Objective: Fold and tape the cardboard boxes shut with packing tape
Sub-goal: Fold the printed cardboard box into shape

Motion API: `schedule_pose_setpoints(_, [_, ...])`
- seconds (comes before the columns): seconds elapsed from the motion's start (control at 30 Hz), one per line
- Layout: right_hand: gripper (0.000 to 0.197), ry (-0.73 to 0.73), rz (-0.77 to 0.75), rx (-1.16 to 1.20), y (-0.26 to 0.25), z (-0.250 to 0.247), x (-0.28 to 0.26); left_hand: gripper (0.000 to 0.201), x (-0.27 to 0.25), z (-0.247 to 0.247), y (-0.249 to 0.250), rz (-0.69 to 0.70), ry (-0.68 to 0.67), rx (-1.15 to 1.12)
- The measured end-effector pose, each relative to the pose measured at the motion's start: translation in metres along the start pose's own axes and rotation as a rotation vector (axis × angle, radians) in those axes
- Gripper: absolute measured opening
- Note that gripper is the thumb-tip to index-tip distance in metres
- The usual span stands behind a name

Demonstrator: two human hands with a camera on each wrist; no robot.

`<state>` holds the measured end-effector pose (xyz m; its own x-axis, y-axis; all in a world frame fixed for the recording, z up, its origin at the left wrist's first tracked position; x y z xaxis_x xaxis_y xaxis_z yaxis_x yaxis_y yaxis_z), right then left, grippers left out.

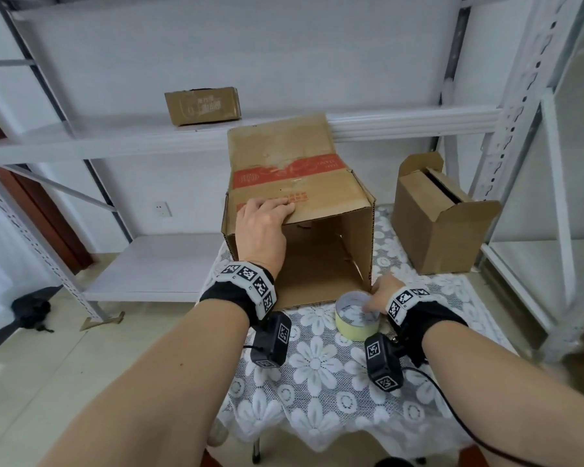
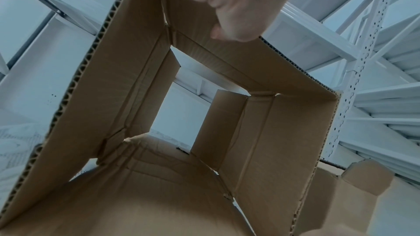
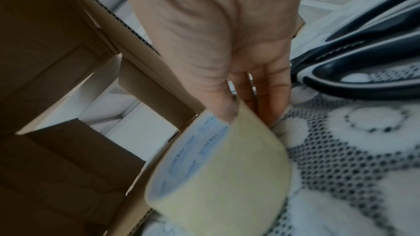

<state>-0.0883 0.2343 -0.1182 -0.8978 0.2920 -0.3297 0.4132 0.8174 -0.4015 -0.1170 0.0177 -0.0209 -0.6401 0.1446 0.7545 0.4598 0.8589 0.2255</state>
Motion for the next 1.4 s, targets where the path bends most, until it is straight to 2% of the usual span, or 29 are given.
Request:
schedule_pose_setpoints(0.17, [0.033,0.038,-0.083,-0.045,0.006,0.001,-0.004,0.044,0.000,-0.004,0.000,-0.033,0.003,0.005])
schedule_pose_setpoints(0.33, [0.027,-0.026,-0.041,-0.166,0.007,-0.007,-0.008,0.046,-0.007,0.000,0.000,0.022,-0.009,0.018])
schedule_pose_setpoints(0.37, [0.031,-0.042,-0.039,-0.157,0.007,-0.009,-0.010,0.047,-0.009,0.001,0.000,0.029,-0.018,0.024])
schedule_pose_setpoints(0.43, [0.037,-0.003,-0.008,0.042,0.004,-0.018,-0.011,0.050,-0.014,0.002,-0.001,0.028,-0.029,0.046])
schedule_pose_setpoints(0.53, [0.046,0.276,-0.015,0.365,-0.015,-0.043,-0.020,0.050,-0.014,-0.001,-0.003,0.000,-0.047,0.064])
schedule_pose_setpoints(0.63, [0.062,0.608,-0.165,0.463,-0.040,-0.064,-0.034,0.052,-0.012,-0.003,-0.003,-0.025,-0.085,0.095])
schedule_pose_setpoints(0.7, [0.069,0.797,-0.296,0.349,-0.054,-0.073,-0.046,0.056,-0.013,-0.004,-0.004,-0.036,-0.115,0.118])
schedule_pose_setpoints(0.77, [0.066,0.907,-0.437,0.110,-0.068,-0.075,-0.052,0.058,-0.014,-0.005,-0.004,-0.049,-0.161,0.119])
schedule_pose_setpoints(0.83, [0.056,0.886,-0.551,-0.122,-0.078,-0.073,-0.053,0.058,-0.014,-0.008,-0.004,-0.057,-0.220,0.142])
schedule_pose_setpoints(0.9, [0.045,0.800,-0.571,-0.261,-0.081,-0.069,-0.053,0.057,-0.014,-0.010,-0.003,-0.071,-0.304,0.171])
schedule_pose_setpoints(1.0, [0.035,0.733,-0.527,-0.301,-0.078,-0.066,-0.052,0.067,-0.010,-0.015,-0.007,-0.104,-0.383,0.185])
schedule_pose_setpoints(1.13, [0.033,0.743,-0.512,-0.297,-0.078,-0.067,-0.051,0.075,0.004,-0.027,-0.018,-0.100,-0.279,0.216])
schedule_pose_setpoints(1.2, [0.033,0.759,-0.477,-0.345,-0.080,-0.068,-0.053,0.077,0.012,-0.030,-0.024,-0.114,-0.283,0.314])
schedule_pose_setpoints(1.3, [0.026,0.787,-0.437,-0.467,-0.090,-0.071,-0.061,0.085,0.023,-0.029,-0.028,-0.168,-0.384,0.411])
schedule_pose_setpoints(1.4, [0.022,0.802,-0.516,-0.525,-0.110,-0.080,-0.066,0.094,0.032,-0.024,-0.030,-0.218,-0.494,0.420])
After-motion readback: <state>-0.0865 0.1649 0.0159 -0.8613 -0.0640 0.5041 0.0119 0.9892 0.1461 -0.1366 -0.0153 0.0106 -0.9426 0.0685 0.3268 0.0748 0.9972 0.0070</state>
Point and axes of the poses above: each hand's wrist, its own x-axis towards the middle knuckle, its own z-axis out of the palm, y = z × x, the point moved 1 cm from there along x, towards the middle knuckle, and after that the axes turned 1 degree about z, right-handed, at the moved point
